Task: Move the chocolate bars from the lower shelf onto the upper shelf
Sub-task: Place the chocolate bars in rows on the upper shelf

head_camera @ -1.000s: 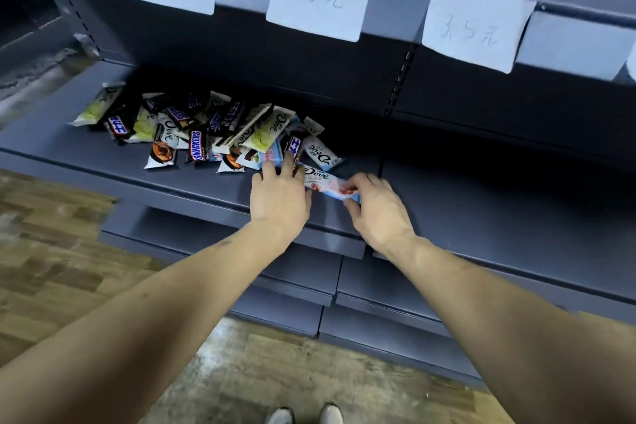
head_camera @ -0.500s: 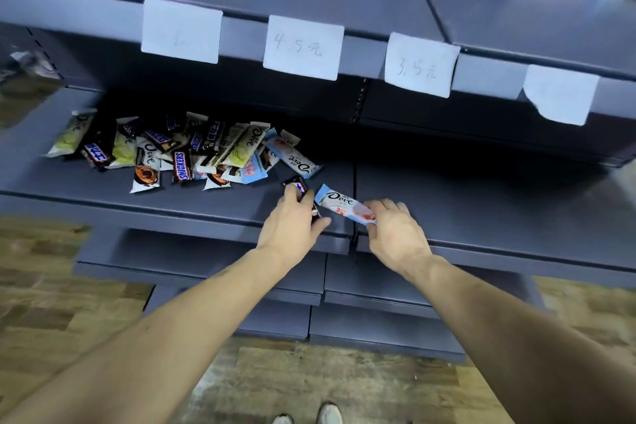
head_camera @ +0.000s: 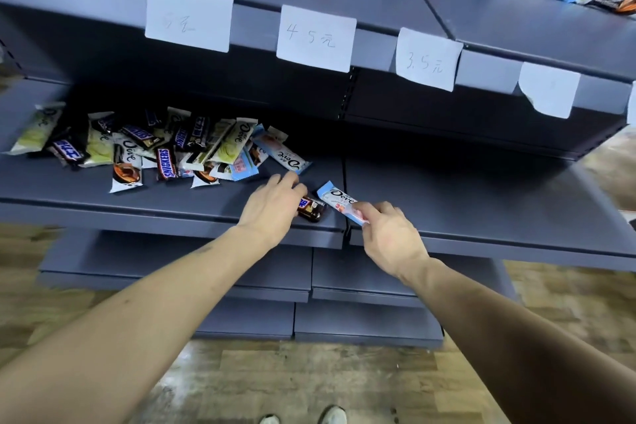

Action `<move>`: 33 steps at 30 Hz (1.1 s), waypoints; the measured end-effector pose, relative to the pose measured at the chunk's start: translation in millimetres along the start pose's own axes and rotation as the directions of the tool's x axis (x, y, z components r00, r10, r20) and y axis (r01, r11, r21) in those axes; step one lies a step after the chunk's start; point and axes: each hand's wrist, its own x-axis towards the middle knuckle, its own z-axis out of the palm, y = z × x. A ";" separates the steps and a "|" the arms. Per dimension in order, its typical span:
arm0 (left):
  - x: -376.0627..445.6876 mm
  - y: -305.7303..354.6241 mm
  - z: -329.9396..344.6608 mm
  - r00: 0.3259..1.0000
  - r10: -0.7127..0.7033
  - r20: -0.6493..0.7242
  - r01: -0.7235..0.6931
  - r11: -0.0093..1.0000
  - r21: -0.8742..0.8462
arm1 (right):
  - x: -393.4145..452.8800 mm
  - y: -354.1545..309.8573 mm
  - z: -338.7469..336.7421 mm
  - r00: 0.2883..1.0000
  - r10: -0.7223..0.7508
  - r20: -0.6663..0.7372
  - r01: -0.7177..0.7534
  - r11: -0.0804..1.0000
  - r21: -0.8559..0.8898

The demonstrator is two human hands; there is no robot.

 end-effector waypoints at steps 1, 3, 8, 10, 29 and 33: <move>0.9 -0.8 1.1 1.000 0.018 -0.023 -0.019 0.999 -0.032 | -1.2 -0.5 0.0 1.000 -0.004 -0.004 0.004 1.000 0.000; -1.2 -0.6 0.4 0.993 0.020 -0.113 -0.038 0.986 -0.159 | -1.6 -0.9 -2.5 1.000 -0.024 0.003 0.024 0.999 -0.026; -10.7 1.6 -10.6 0.978 -0.111 -0.178 0.000 0.849 -0.528 | 0.1 -2.0 -19.0 0.995 -0.039 0.091 0.050 0.991 -0.123; -10.8 -2.5 -11.5 0.979 -0.146 -0.145 0.017 0.762 -0.648 | 1.5 -3.2 -23.7 0.998 0.007 0.070 0.001 0.992 -0.122; -35.4 13.4 -18.1 0.980 -0.193 -0.052 0.125 0.796 -0.592 | -26.3 18.8 -51.7 0.992 0.040 -0.116 -0.044 0.999 -0.027; -41.3 39.2 -29.4 0.967 -0.230 -0.106 0.165 0.890 -0.425 | -40.5 30.7 -60.3 0.990 -0.011 -0.140 0.006 1.000 -0.030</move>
